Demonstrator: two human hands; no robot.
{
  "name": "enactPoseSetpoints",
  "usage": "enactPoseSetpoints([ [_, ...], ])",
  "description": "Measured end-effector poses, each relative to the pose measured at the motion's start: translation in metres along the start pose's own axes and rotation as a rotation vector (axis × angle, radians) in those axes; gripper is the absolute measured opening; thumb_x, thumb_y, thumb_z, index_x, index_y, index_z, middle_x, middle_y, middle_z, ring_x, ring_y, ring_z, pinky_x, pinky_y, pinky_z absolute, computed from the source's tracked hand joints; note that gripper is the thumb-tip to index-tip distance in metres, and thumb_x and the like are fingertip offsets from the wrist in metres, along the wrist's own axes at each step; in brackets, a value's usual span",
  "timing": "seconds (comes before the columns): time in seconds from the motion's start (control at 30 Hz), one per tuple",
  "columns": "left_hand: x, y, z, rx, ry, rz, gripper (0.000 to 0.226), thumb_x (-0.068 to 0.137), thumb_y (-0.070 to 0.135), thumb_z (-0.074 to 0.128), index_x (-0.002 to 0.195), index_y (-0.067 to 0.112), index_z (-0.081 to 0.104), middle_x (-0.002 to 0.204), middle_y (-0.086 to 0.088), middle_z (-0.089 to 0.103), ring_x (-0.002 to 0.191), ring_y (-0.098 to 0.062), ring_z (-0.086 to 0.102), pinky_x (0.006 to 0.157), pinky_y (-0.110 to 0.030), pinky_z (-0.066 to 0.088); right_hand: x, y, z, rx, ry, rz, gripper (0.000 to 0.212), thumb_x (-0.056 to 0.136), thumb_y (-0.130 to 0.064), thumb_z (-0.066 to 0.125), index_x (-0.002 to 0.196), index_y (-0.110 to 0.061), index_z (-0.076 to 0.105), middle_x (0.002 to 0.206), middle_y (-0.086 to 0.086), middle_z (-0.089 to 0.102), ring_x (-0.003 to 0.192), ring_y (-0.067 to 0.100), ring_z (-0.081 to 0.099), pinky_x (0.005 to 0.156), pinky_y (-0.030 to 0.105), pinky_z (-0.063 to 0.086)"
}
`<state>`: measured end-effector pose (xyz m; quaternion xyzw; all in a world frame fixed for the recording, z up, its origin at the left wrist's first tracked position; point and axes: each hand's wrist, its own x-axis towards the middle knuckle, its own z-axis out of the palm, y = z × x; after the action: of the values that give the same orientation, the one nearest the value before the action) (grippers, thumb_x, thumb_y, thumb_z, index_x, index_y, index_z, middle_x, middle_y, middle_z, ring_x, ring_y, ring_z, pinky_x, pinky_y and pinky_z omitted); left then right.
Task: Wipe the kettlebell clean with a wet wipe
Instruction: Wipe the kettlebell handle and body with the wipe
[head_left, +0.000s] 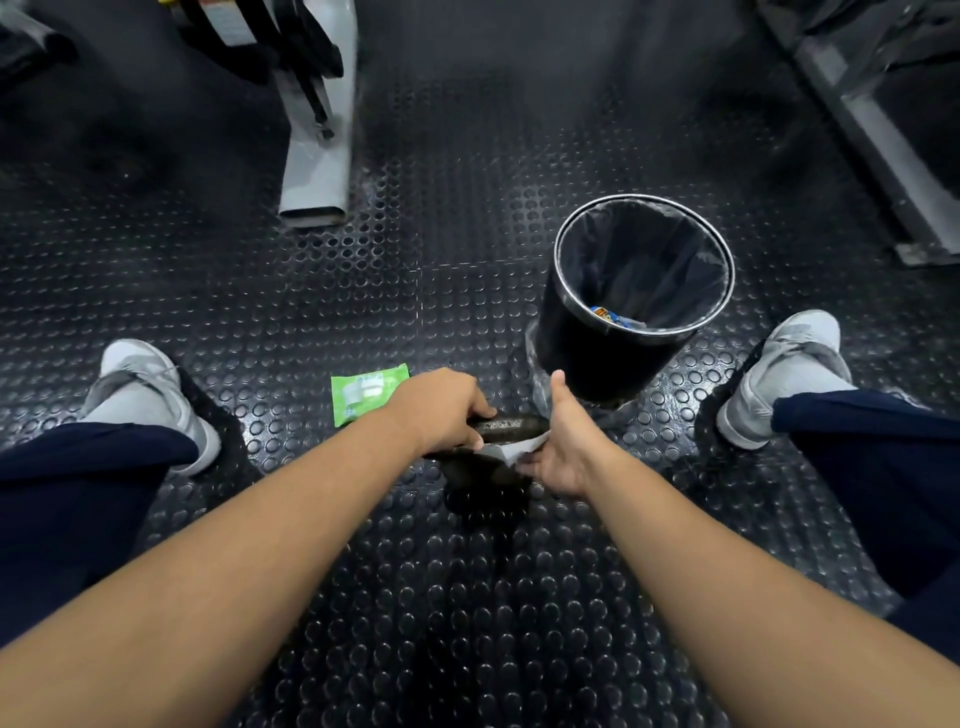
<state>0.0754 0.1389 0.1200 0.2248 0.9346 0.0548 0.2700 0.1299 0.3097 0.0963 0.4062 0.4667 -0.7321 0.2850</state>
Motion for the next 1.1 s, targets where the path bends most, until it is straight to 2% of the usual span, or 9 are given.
enactPoseSetpoints([
  [0.17,-0.003,0.001,-0.001,0.006,-0.003,0.001,0.057,0.081,0.046,0.083,0.135,0.043,0.064,0.129,0.015,0.066,0.121,-0.017,0.06,0.079,-0.027,0.044,0.001,0.011,-0.004,-0.021,-0.007,-0.017,0.085,0.087,-0.083,0.032,0.12,-0.011,0.061,0.107,0.018,0.076,0.099,0.034,0.074,0.097,0.045,0.056],
  [0.37,-0.003,0.003,-0.002,0.01,-0.002,-0.004,0.056,0.081,0.046,0.083,0.134,0.043,0.065,0.125,0.013,0.066,0.118,-0.017,0.061,0.078,-0.028,0.044,0.007,0.031,-0.011,0.058,-0.112,-0.096,0.095,0.087,-0.084,0.03,0.125,-0.005,0.065,0.117,0.017,0.073,0.11,0.03,0.07,0.106,0.048,0.049],
  [0.47,-0.005,0.004,-0.004,0.002,0.004,-0.012,0.055,0.081,0.047,0.083,0.133,0.044,0.066,0.124,0.015,0.067,0.116,-0.016,0.061,0.079,-0.028,0.046,0.009,0.024,-0.016,0.028,-0.104,-0.094,0.091,0.089,-0.082,0.027,0.125,-0.008,0.065,0.114,0.015,0.074,0.106,0.028,0.072,0.096,0.043,0.055],
  [0.6,-0.009,0.005,-0.005,-0.012,0.004,-0.022,0.055,0.08,0.048,0.084,0.132,0.045,0.066,0.129,0.018,0.065,0.118,-0.015,0.061,0.081,-0.029,0.048,0.014,0.014,-0.029,-0.075,0.031,-0.056,0.06,0.098,-0.058,0.049,0.123,-0.005,0.064,0.112,0.017,0.074,0.087,0.029,0.075,0.06,0.032,0.06],
  [0.7,-0.015,0.006,-0.007,-0.021,0.005,-0.018,0.054,0.083,0.045,0.082,0.134,0.045,0.064,0.14,0.016,0.062,0.124,-0.016,0.06,0.09,-0.029,0.051,0.02,0.01,-0.045,-0.238,0.166,-0.088,0.034,0.1,-0.029,0.059,0.116,0.001,0.067,0.1,0.017,0.076,0.088,0.032,0.074,0.077,0.043,0.062],
  [0.8,-0.019,0.01,-0.01,-0.01,-0.01,-0.009,0.053,0.089,0.04,0.078,0.139,0.042,0.062,0.146,0.011,0.059,0.129,-0.018,0.058,0.098,-0.034,0.052,0.026,0.003,-0.061,-0.451,0.245,-0.156,0.022,0.098,-0.022,0.058,0.113,-0.01,0.069,0.1,0.015,0.075,0.099,0.037,0.071,0.093,0.053,0.056],
  [0.9,-0.018,0.012,-0.012,0.029,-0.069,0.035,0.049,0.092,0.041,0.073,0.14,0.036,0.062,0.134,0.008,0.067,0.119,-0.018,0.063,0.098,-0.038,0.054,0.017,-0.011,-0.06,-0.644,0.265,-0.319,0.016,0.098,-0.02,0.056,0.093,-0.018,0.071,0.085,0.004,0.072,0.084,0.026,0.067,0.08,0.039,0.054],
  [1.0,-0.014,0.012,-0.018,-0.096,-0.039,0.036,0.073,0.089,0.049,0.074,0.153,0.031,0.046,0.142,0.004,0.063,0.127,-0.019,0.06,0.106,-0.034,0.048,-0.001,-0.03,-0.053,-0.908,0.227,-0.506,0.026,0.096,-0.017,0.056,0.073,-0.025,0.065,0.069,-0.005,0.063,0.07,0.015,0.056,0.061,0.027,0.043],
  [1.1,-0.013,0.019,-0.031,-0.211,0.071,0.101,0.114,0.075,0.064,0.081,0.164,0.027,0.02,0.157,0.0,0.045,0.142,-0.021,0.045,0.115,-0.037,0.039,-0.017,-0.048,-0.042,-1.071,0.087,-0.659,0.02,0.09,-0.02,0.067,0.075,-0.033,0.071,0.077,-0.004,0.073,0.074,0.01,0.063,0.069,0.028,0.049],
])
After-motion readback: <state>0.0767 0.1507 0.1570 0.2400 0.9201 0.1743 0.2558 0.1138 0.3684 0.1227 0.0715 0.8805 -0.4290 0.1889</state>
